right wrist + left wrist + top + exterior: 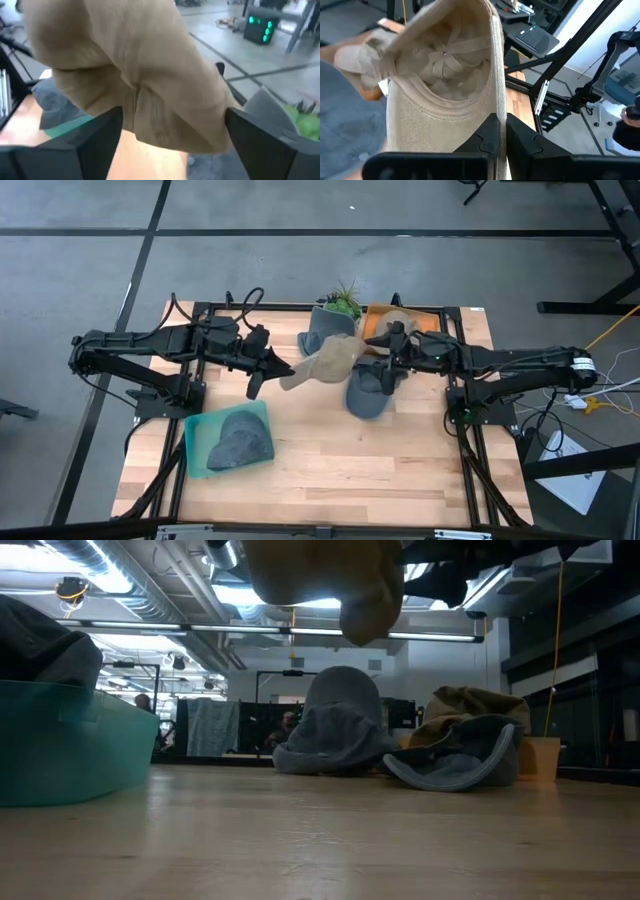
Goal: Pick & Place hat
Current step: Put the brown cap into the orange bin
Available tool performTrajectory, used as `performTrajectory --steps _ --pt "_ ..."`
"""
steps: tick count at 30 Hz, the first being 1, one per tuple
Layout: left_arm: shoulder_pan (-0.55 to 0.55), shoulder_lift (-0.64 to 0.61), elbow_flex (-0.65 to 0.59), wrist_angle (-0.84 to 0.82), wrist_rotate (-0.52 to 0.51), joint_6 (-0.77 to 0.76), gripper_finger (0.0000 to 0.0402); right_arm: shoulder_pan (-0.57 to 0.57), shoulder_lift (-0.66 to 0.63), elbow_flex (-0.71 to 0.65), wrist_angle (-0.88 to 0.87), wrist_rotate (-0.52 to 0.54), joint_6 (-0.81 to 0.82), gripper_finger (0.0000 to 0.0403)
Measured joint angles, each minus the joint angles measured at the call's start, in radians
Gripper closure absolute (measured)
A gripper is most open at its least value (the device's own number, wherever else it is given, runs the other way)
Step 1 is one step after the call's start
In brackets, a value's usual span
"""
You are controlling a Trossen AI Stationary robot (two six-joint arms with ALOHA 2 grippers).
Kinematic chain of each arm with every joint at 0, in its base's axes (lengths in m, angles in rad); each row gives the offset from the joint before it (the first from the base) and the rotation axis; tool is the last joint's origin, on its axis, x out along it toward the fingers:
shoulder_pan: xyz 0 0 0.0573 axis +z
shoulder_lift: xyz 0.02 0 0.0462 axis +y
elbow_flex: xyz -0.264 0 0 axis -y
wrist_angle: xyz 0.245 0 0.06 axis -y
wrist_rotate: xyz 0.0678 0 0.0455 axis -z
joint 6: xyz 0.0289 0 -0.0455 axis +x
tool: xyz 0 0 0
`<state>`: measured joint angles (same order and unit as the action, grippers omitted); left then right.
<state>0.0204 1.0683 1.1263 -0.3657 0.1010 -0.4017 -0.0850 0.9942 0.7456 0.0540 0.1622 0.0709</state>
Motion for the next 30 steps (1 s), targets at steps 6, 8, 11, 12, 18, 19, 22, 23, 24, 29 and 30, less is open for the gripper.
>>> performTrajectory --steps 6,8,11,12,18,19,22,23,24,29,30 --pt "0.0 0.0 0.0 0.004 -0.084 0.024 0.0386 -0.011 0.005 0.0 0.021 0.01 0.125 0.0041" --pt "0.0 0.0 0.0 0.003 -0.103 0.034 0.0386 -0.01 0.005 0.0 0.023 0.051 0.137 0.0044" --pt "0.0 0.0 0.0 0.003 -0.145 0.053 0.0386 -0.009 0.005 0.0 0.023 0.119 0.136 0.0047" --pt "0.0 0.0 0.0 0.003 -0.162 0.057 0.0386 -0.009 0.005 0.0 0.023 0.13 0.139 0.0048" --pt "0.0 0.0 0.0 0.003 -0.192 0.075 0.0386 -0.009 0.005 0.0 0.025 0.205 0.138 0.0049" --pt "0.0 0.0 0.0 0.003 -0.186 0.075 0.0386 -0.01 0.005 0.0 0.032 0.191 0.137 0.0049" --pt "0.0 0.0 0.0 0.004 -0.135 0.075 0.0386 -0.009 0.005 0.0 0.066 0.112 0.13 0.0049" --pt "0.0 0.001 0.0 0.005 -0.112 0.075 0.0386 -0.009 0.005 0.0 0.075 0.095 0.123 0.0049" --pt "0.0 0.002 0.0 0.009 -0.09 0.075 0.0386 -0.008 0.005 0.0 0.085 0.085 0.117 0.0049" --pt "-0.011 0.004 0.0 0.036 -0.018 0.075 0.0386 -0.009 0.006 0.0 0.156 0.027 0.058 0.0049" --pt "-0.017 0.004 0.0 0.036 -0.009 0.075 0.0386 -0.009 0.008 0.0 0.171 0.017 0.044 0.0049"
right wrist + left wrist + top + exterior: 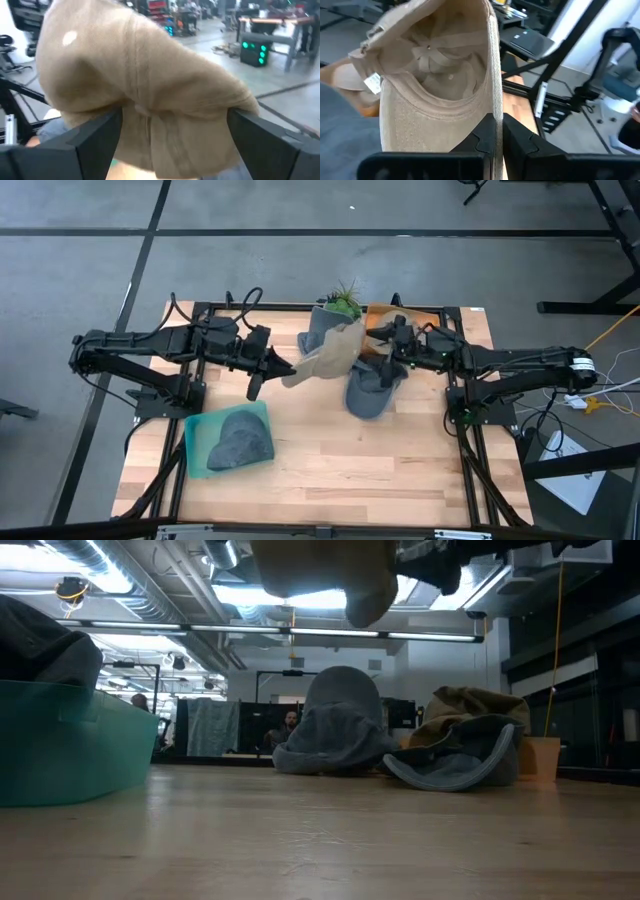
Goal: Pick & Place hat
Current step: Put the brown cap into the orange bin
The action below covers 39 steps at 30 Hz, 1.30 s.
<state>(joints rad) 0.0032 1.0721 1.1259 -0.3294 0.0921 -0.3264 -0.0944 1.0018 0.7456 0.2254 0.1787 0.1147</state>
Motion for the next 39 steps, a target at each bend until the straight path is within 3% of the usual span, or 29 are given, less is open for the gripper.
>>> performTrajectory --steps 7,18,26,30,39 --pt "-0.038 0.0 0.0 0.02 0.064 0.0 0.0386 0.0 0.032 0.0 0.096 -0.171 -0.079 0.0049" --pt "-0.051 0.005 0.0 0.019 0.024 0.0 0.0386 0.0 0.114 0.0 0.248 -0.421 -0.123 0.0049" --pt "-0.05 0.005 0.0 0.019 -0.011 0.0 0.0386 0.014 0.127 0.0 0.249 -0.444 -0.142 0.0062" --pt "-0.049 0.005 0.0 0.019 -0.011 0.0 0.0386 0.027 0.127 0.0 0.262 -0.444 -0.148 0.012" --pt "-0.049 0.005 0.0 0.014 -0.013 0.0 0.0386 0.027 0.127 0.0 0.295 -0.442 -0.118 0.0324"
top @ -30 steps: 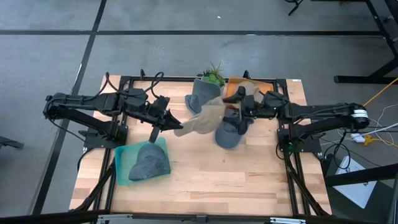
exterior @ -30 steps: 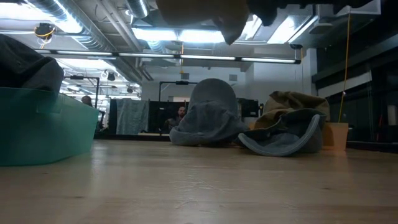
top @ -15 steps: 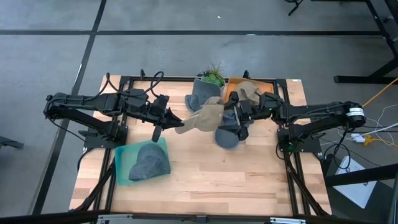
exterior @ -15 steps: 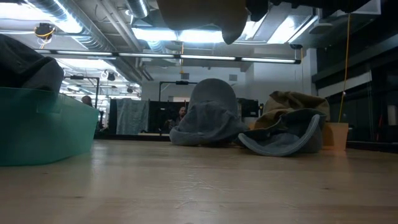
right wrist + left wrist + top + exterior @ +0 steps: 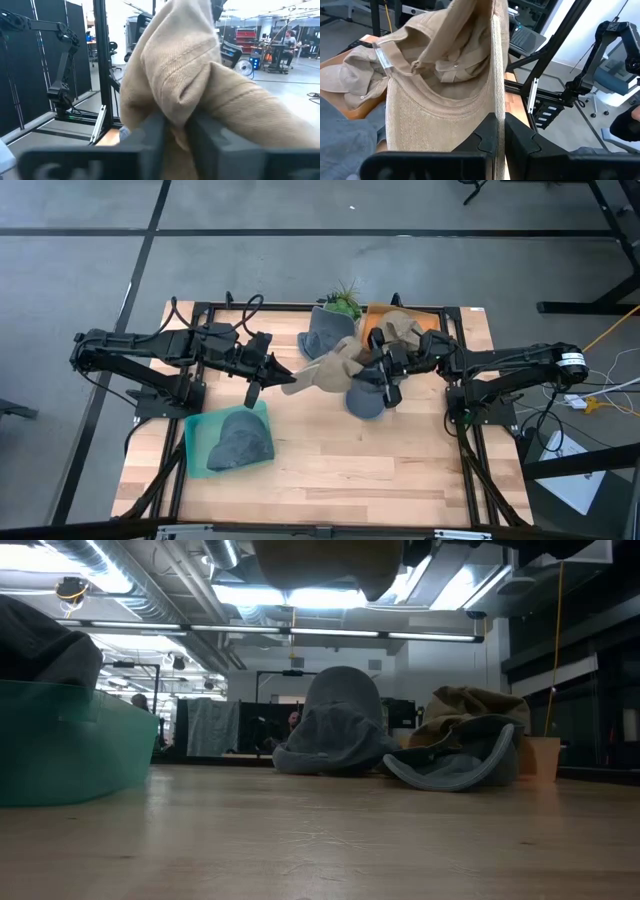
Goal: Pick & Place hat
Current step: Put the brown cap into the orange bin
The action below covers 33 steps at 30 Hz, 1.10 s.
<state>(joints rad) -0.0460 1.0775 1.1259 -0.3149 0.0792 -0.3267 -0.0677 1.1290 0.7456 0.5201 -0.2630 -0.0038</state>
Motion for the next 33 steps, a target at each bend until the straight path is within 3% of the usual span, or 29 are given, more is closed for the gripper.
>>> performTrajectory --steps 3,5,16,23,33 --pt "0.0 0.0 0.0 -0.003 0.0 0.0 0.0386 0.0 0.0 0.0 0.0 0.001 0.0 0.0379" --pt "0.0 0.0 0.0 -0.004 0.003 -0.002 0.0386 0.0 0.0 0.0 -0.003 0.0 -0.001 0.0393" --pt "0.005 -0.027 0.0 -0.103 0.018 -0.002 0.0386 0.0 -0.103 0.0 -0.21 -0.085 0.061 0.0396" --pt "0.005 -0.054 0.0 -0.105 0.014 0.0 0.0386 -0.001 -0.132 0.0 -0.313 -0.267 0.203 0.0398" --pt "0.005 -0.055 0.0 -0.105 0.118 0.045 0.0371 0.03 -0.131 0.002 -0.348 -0.381 0.333 0.0399"
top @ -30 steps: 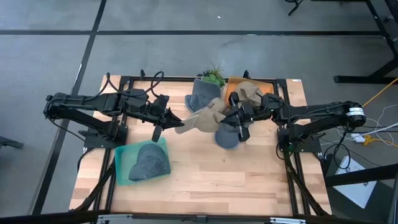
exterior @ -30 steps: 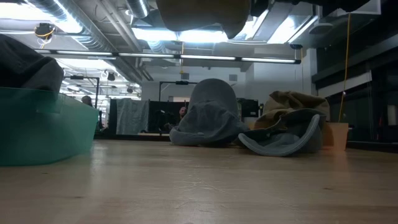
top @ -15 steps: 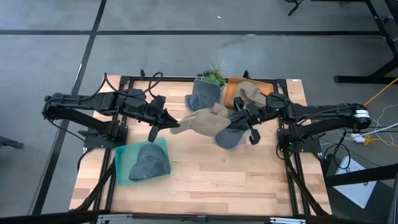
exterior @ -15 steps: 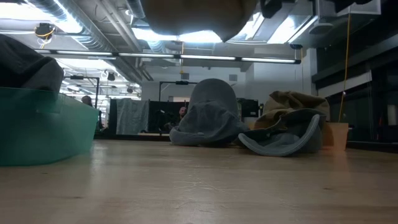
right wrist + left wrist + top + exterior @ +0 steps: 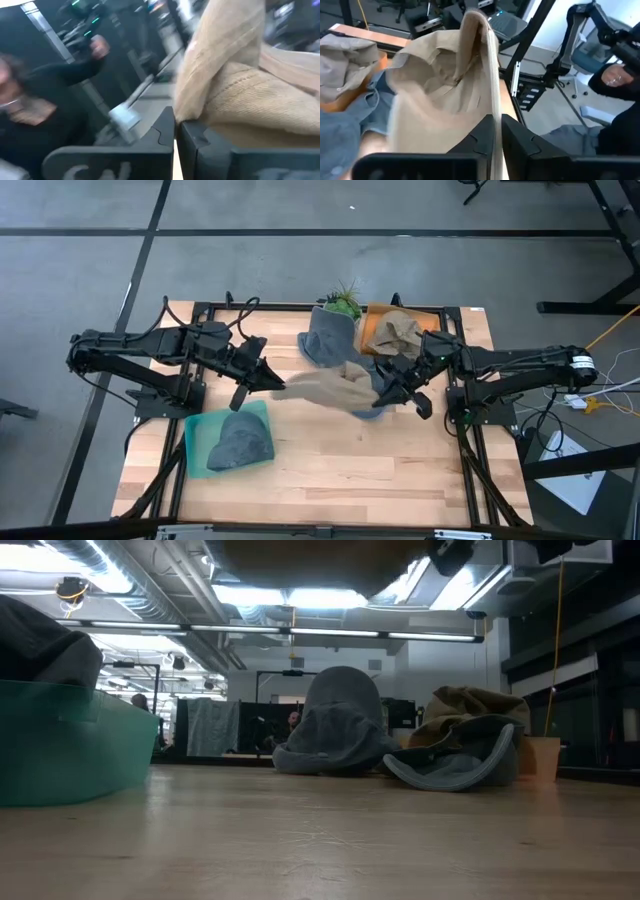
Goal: Pick & Place hat
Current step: Put the brown cap into the orange bin
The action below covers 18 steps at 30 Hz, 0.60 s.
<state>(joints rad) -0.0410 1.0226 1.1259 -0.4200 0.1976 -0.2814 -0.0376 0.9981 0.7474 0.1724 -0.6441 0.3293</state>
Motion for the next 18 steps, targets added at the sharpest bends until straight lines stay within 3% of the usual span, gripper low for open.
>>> performTrajectory --steps 5,12,18 --pt "0.005 -0.003 0.001 -0.005 0.004 0.03 0.0326 0.017 -0.001 -0.002 -0.006 -0.068 0.022 0.0399" --pt "0.01 0.0 0.001 0.0 -0.118 0.065 0.0259 0.02 -0.001 -0.002 -0.002 -0.023 0.063 0.04" --pt "-0.005 0.052 0.0 0.037 -0.165 0.113 0.0227 0.02 -0.001 -0.002 -0.027 0.041 0.064 0.04"
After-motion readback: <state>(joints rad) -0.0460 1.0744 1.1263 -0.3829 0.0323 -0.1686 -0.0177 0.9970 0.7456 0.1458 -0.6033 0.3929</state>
